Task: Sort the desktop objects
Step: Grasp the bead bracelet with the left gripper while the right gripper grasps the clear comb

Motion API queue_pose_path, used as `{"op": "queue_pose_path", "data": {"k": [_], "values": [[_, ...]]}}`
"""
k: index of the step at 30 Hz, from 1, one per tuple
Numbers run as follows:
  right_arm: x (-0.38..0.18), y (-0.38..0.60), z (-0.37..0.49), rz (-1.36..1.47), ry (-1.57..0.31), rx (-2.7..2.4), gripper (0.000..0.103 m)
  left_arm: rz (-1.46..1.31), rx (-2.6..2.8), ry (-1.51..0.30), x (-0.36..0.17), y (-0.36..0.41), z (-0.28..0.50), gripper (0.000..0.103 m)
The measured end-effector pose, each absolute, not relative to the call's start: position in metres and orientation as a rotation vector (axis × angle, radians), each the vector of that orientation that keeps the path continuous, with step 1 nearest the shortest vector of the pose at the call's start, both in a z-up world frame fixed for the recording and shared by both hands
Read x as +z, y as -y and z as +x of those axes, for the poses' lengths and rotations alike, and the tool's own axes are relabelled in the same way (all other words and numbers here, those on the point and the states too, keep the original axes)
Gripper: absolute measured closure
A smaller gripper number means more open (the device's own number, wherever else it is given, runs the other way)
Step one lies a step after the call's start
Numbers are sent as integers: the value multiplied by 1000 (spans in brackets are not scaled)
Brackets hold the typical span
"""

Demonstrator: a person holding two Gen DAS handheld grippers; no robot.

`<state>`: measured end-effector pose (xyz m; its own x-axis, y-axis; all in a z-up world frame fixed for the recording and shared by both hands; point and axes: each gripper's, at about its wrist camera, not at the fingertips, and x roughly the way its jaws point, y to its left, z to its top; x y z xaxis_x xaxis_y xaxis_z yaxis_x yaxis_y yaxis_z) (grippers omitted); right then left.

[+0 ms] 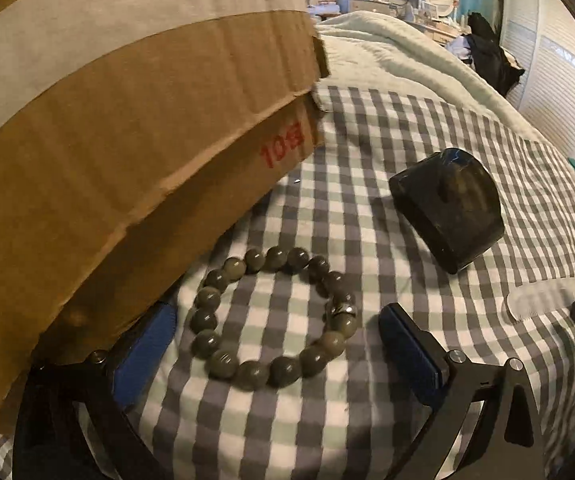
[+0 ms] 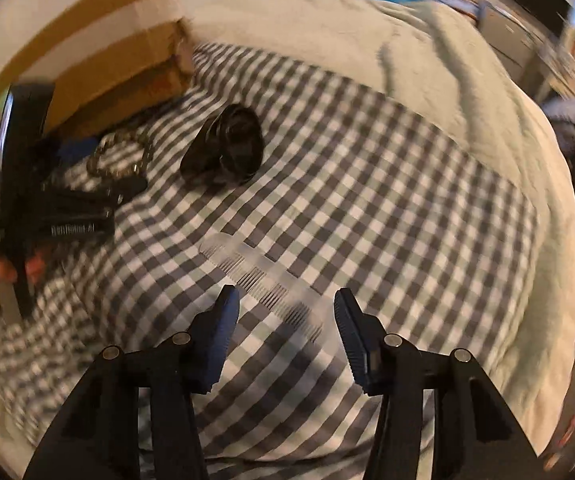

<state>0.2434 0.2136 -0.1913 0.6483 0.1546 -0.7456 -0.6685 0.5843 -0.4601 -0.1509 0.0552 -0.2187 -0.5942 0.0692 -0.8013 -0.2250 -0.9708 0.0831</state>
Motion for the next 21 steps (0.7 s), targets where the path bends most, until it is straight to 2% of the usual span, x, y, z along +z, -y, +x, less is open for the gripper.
{"op": "queue_pose_path", "data": {"k": [2, 3, 5, 6, 7, 8, 9, 10, 11, 12, 16, 21], "values": [[-201, -218, 251, -892, -723, 516, 53, -1311, 2631, -259, -219, -55, -152, 3], [-205, -218, 256, -907, -731, 515, 53, -1300, 2620, -272, -219, -55, -152, 10], [-208, -216, 263, -868, -759, 532, 53, -1289, 2592, -300, -217, -53, -149, 35], [-207, -214, 266, -842, -769, 532, 55, -1288, 2561, -278, -216, -49, -149, 56], [-206, -213, 265, -823, -770, 530, 57, -1294, 2541, -263, -213, -47, -149, 64], [-206, -213, 262, -822, -770, 530, 60, -1301, 2527, -257, -211, -45, -149, 67], [-206, -213, 260, -826, -766, 528, 63, -1303, 2513, -243, -209, -43, -149, 77], [-206, -213, 256, -833, -762, 512, 64, -1307, 2487, -223, -207, -39, -148, 92], [-205, -213, 252, -825, -766, 517, 85, -1313, 2475, -227, -205, -39, -147, 91], [-204, -214, 248, -810, -774, 528, 102, -1315, 2469, -223, -203, -36, -145, 91], [-208, -211, 226, -834, -780, 480, 103, -1327, 2413, -151, -193, -28, -132, 91], [-192, -200, 205, -793, -741, 485, 103, -1321, 2346, -171, -183, -31, -107, 91]]}}
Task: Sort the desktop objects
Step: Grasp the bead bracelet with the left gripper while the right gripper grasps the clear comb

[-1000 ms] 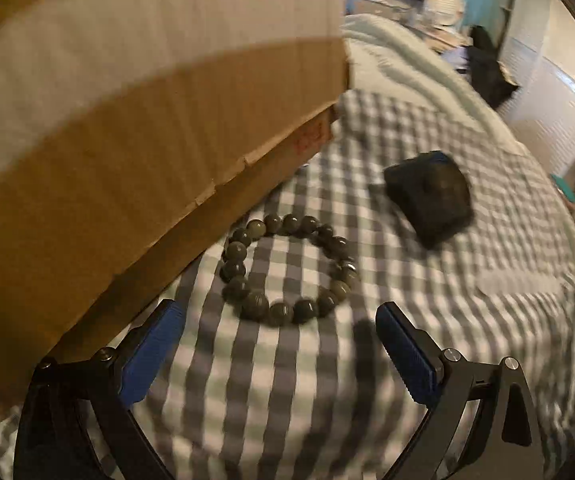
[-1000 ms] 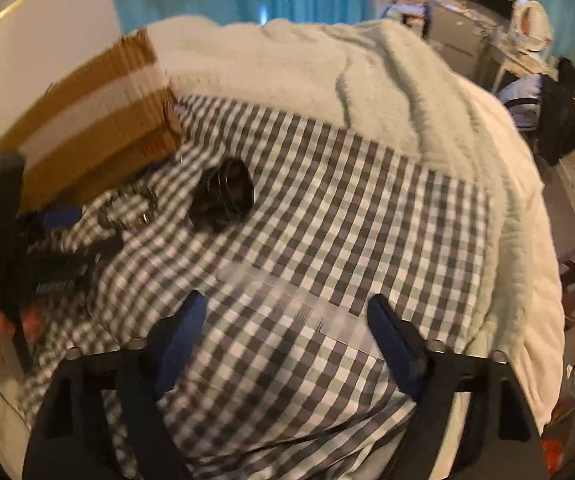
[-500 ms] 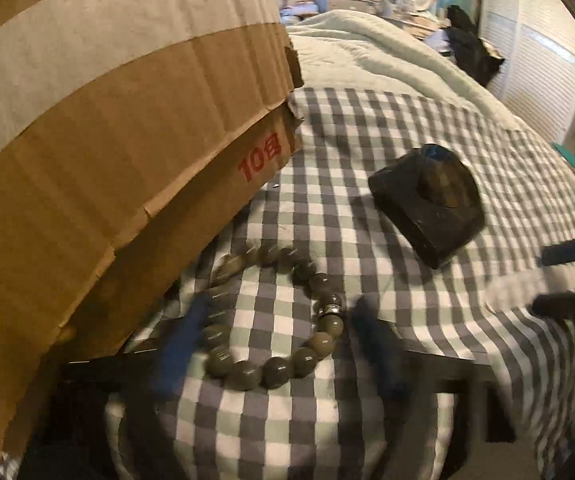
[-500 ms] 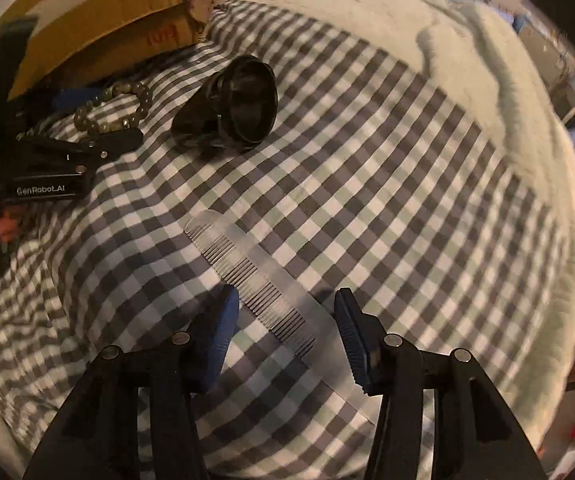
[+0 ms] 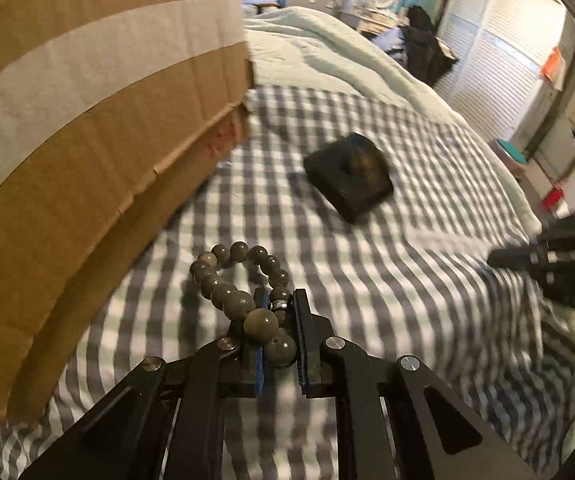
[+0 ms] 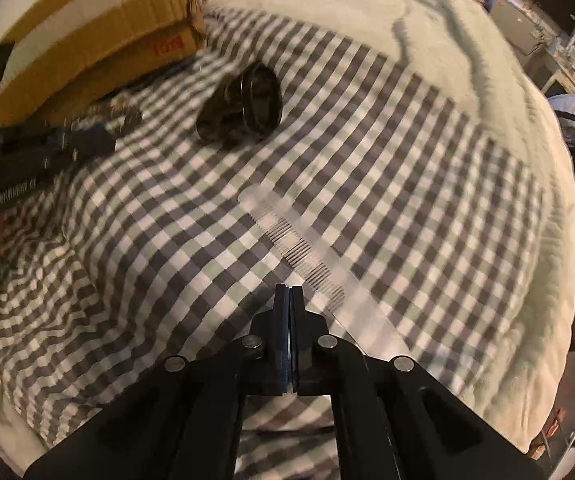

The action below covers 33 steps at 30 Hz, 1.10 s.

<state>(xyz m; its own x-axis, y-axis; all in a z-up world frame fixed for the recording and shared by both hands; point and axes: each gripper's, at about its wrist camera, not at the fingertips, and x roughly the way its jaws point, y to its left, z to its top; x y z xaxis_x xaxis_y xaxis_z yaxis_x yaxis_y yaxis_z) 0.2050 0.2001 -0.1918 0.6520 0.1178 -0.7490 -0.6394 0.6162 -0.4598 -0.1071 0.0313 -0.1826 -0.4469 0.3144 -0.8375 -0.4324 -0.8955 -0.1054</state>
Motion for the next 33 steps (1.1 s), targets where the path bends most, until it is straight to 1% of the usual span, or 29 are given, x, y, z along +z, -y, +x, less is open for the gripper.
{"op": "queue_pose_path", "data": {"k": [1, 2, 4, 5, 6, 8, 12, 19, 21, 22, 23, 24, 28, 29, 30, 31, 32, 33], "values": [[-189, -199, 202, -803, -729, 477, 102, -1324, 2337, -175, -182, -32, -105, 91], [-187, -199, 203, -810, -729, 466, 98, -1333, 2317, -180, -181, -32, -100, 91], [-187, -200, 205, -832, -719, 447, 86, -1336, 2310, -192, -182, -32, -97, 91], [-184, -201, 212, -842, -714, 442, 75, -1339, 2303, -192, -182, -31, -97, 91], [-185, -202, 216, -858, -709, 438, 67, -1342, 2299, -187, -182, -30, -96, 91], [-188, -206, 227, -880, -715, 431, 62, -1349, 2288, -171, -182, -29, -98, 91], [-197, -209, 241, -900, -735, 440, 62, -1350, 2272, -158, -185, -33, -104, 91], [-198, -204, 259, -779, -771, 474, 62, -1350, 2280, -143, -189, -36, -109, 91], [-198, -204, 254, -763, -772, 489, 65, -1353, 2281, -143, -189, -36, -110, 91], [-199, -205, 250, -758, -767, 502, 72, -1354, 2285, -143, -188, -36, -110, 91], [-199, -207, 247, -751, -771, 518, 92, -1352, 2289, -143, -187, -36, -110, 91], [-201, -209, 243, -760, -770, 510, 101, -1353, 2290, -146, -187, -36, -110, 91], [-205, -217, 232, -822, -761, 497, 101, -1360, 2290, -149, -185, -37, -108, 91], [-205, -218, 230, -840, -746, 492, 97, -1354, 2293, -157, -184, -38, -107, 91], [-204, -218, 228, -861, -725, 482, 83, -1349, 2295, -162, -183, -38, -105, 91], [-203, -218, 227, -874, -705, 475, 76, -1345, 2294, -164, -182, -38, -104, 91], [-201, -217, 227, -874, -697, 478, 70, -1342, 2292, -166, -181, -38, -104, 91], [-199, -216, 228, -856, -703, 492, 70, -1339, 2293, -167, -180, -37, -103, 91]]}}
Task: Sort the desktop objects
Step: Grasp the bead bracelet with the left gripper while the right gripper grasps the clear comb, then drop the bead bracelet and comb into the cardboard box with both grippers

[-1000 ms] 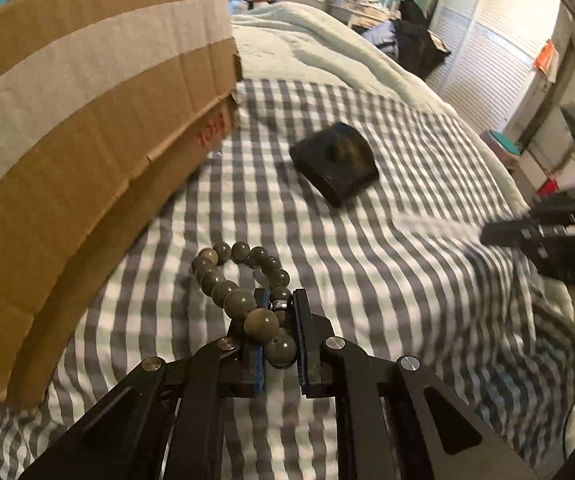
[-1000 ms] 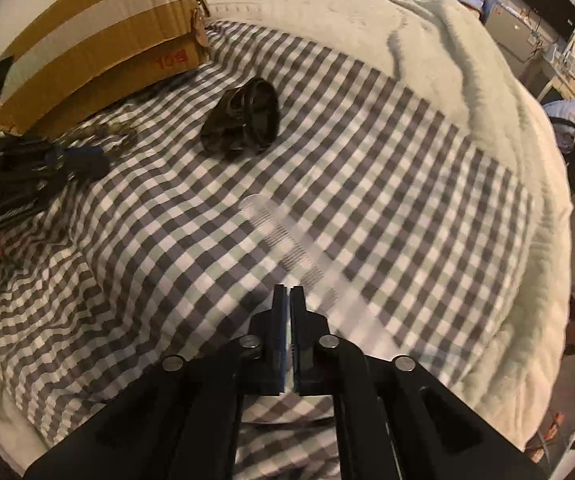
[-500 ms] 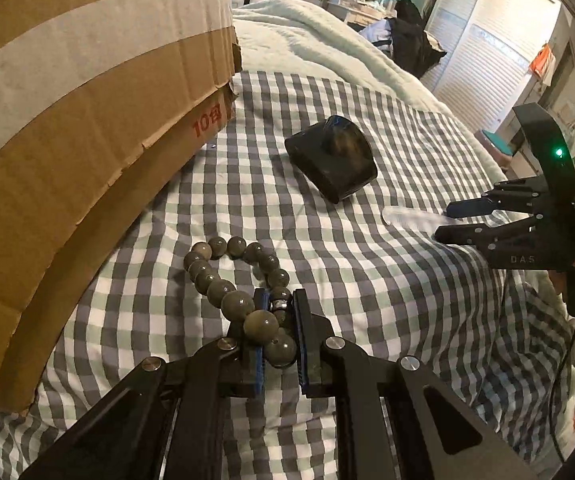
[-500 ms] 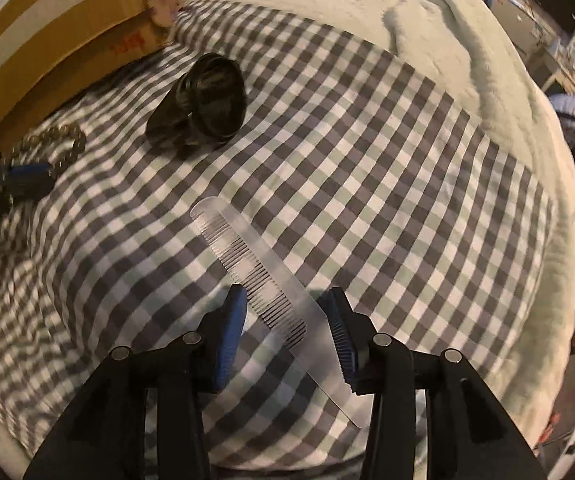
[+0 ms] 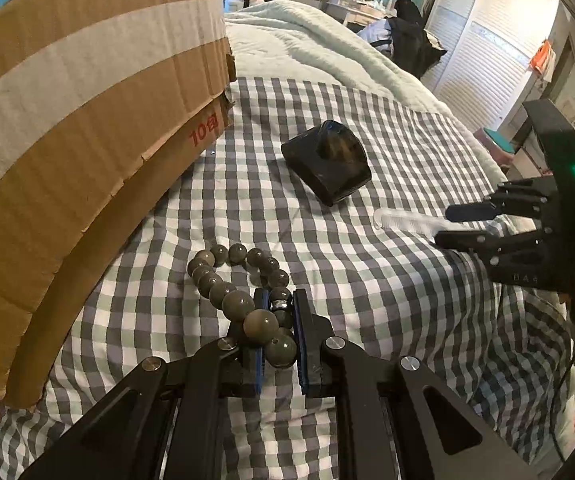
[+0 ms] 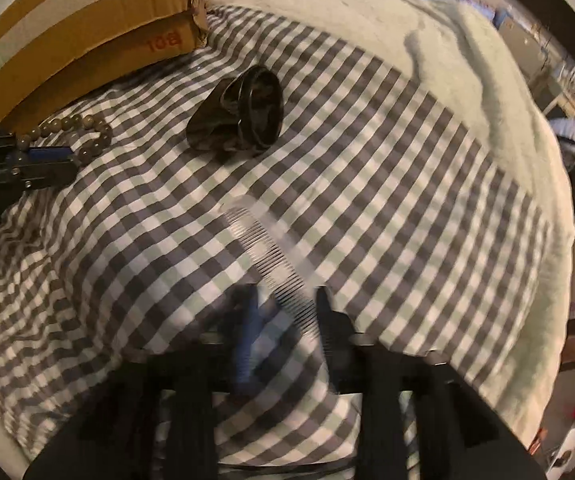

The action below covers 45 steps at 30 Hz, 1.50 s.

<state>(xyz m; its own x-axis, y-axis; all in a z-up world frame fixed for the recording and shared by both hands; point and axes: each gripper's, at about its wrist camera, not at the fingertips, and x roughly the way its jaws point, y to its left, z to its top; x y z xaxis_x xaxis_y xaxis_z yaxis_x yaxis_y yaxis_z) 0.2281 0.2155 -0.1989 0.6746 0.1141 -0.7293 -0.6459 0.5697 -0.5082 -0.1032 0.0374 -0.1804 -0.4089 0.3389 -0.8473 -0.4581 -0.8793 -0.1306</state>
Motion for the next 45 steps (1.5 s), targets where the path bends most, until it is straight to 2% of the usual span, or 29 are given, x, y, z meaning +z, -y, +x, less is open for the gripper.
{"op": "queue_pose_path", "data": {"k": [6, 7, 9, 12, 15, 20, 25, 36, 43, 44, 45], "values": [[-202, -214, 242, -873, -750, 524, 69, -1354, 2289, -147, -182, -35, -107, 91], [-203, -217, 242, -878, -743, 518, 66, -1356, 2287, -147, -183, -35, -107, 91], [-204, -217, 249, -871, -748, 496, 53, -1361, 2285, -150, -185, -35, -108, 91], [-205, -217, 261, -829, -790, 515, 52, -1371, 2281, -148, -186, -35, -108, 91], [-205, -220, 262, -806, -821, 520, 60, -1369, 2280, -156, -185, -35, -108, 91], [-205, -223, 248, -811, -800, 491, 63, -1370, 2285, -152, -182, -34, -108, 91], [-191, -208, 234, -617, -886, 535, 75, -1357, 2286, -146, -176, -36, -107, 91], [-191, -202, 212, -407, -952, 606, 76, -1323, 2290, -124, -161, -32, -101, 91], [-171, -226, 195, -336, -911, 682, 78, -1251, 2304, -96, -142, -27, -99, 91], [-169, -232, 193, -337, -900, 691, 83, -1233, 2309, -93, -137, -26, -98, 91], [-163, -236, 187, -337, -890, 705, 94, -1218, 2314, -88, -133, -25, -98, 91]]}}
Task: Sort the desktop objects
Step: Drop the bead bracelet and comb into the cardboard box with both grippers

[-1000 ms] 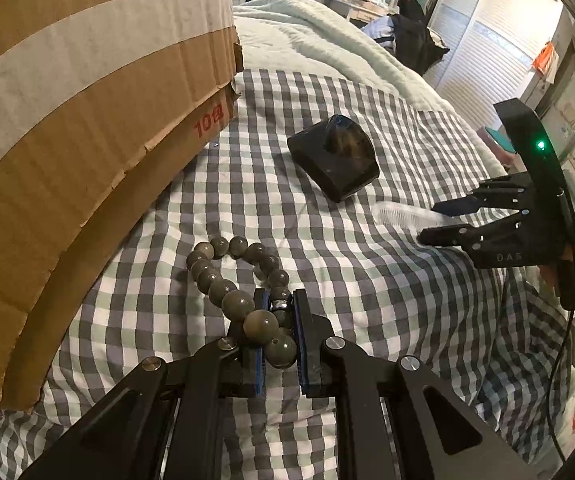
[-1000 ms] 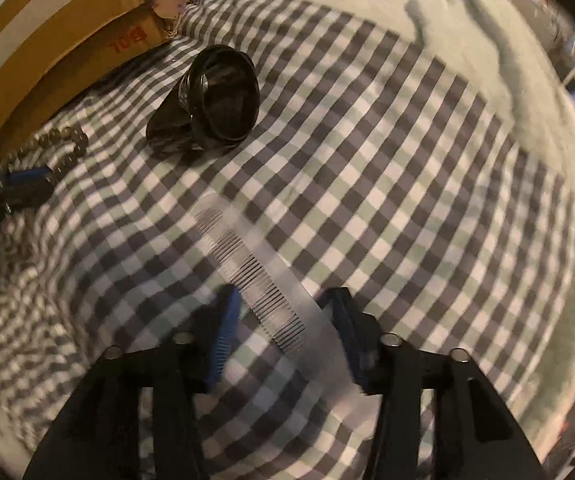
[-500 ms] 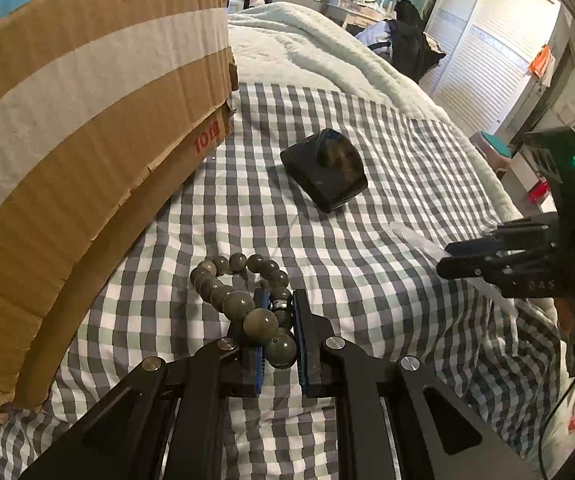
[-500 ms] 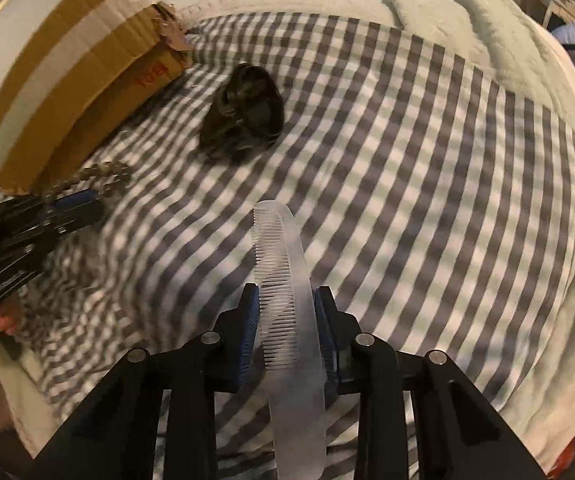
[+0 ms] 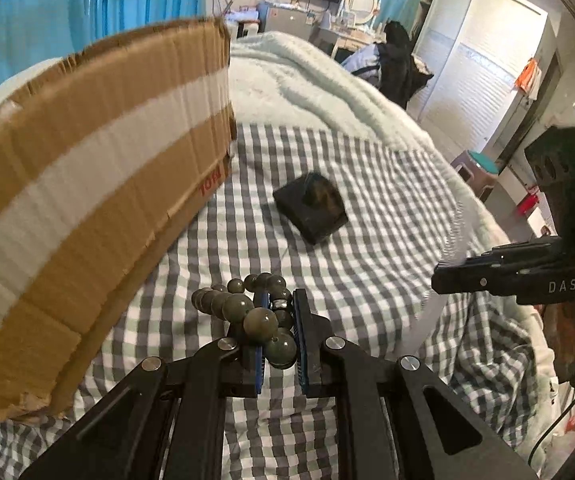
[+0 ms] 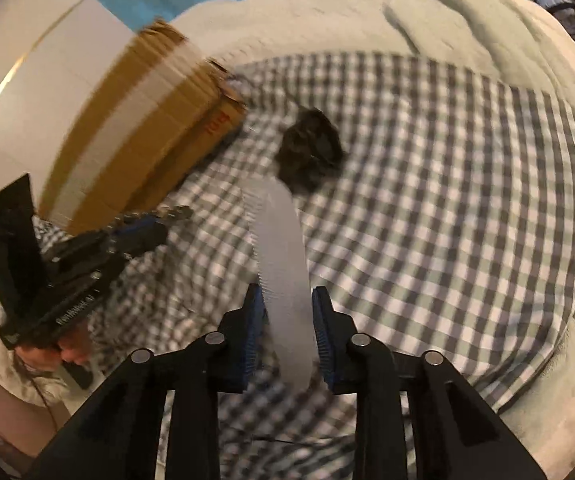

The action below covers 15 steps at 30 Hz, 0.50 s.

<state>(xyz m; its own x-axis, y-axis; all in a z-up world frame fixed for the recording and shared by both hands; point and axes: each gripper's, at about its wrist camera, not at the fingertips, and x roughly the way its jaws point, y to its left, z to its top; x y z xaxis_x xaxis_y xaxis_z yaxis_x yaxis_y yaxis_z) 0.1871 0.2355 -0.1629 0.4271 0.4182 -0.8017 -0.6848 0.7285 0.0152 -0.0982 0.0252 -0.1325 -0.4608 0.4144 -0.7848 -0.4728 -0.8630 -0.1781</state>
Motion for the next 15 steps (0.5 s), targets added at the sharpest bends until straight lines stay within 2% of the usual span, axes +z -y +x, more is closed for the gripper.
{"op": "queue_pose_path", "data": {"k": [1, 15], "values": [[-155, -240, 181, -330, -883, 729, 98, -1202, 2318, -79, -127, -24, -99, 91], [-47, -335, 108, -370, -595, 926, 100, -868, 2455, 119, -4, 29, -125, 91]]}}
